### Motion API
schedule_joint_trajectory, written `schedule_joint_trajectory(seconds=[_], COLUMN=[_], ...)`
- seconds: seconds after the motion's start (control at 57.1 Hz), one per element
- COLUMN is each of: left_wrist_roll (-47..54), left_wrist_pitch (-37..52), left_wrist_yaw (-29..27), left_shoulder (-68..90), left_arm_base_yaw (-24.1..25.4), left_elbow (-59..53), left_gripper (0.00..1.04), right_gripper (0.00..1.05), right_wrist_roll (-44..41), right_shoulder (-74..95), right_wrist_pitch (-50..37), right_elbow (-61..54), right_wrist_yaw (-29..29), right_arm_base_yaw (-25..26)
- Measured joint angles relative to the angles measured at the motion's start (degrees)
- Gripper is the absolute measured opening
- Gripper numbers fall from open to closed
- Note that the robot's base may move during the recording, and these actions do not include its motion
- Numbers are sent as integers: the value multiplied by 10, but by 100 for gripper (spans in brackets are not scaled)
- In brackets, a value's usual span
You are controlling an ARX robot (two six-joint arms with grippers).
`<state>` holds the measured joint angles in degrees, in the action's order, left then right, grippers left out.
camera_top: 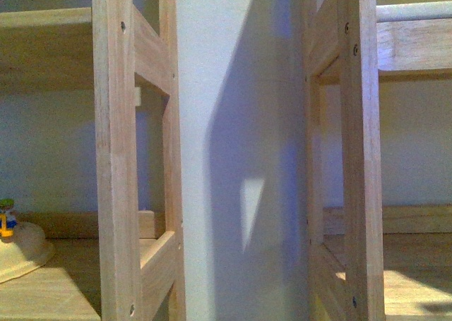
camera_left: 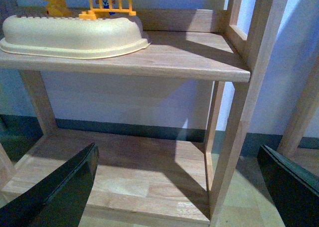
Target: Put away toys
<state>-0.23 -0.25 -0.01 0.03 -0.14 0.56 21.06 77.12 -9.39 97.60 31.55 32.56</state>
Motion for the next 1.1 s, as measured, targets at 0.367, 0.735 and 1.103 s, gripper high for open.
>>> schedule_joint_trajectory(seconds=[0.367, 0.735, 1.103], left_wrist_roll=[0, 0, 0], left_wrist_pitch=[0, 0, 0], left_wrist_yaw=[0, 0, 0], left_shoulder=[0, 0, 0], left_arm_base_yaw=[0, 0, 0], left_elbow=[0, 0, 0], left_gripper=[99, 99, 99], right_gripper=[10, 10, 10], right_wrist_roll=[9, 21, 36], right_shoulder=[101, 175, 254], right_wrist_pitch=[5, -5, 9], right_elbow=[73, 124, 215], right_wrist_yaw=[-35, -59, -78], right_arm_base_yaw=[-109, -188, -227])
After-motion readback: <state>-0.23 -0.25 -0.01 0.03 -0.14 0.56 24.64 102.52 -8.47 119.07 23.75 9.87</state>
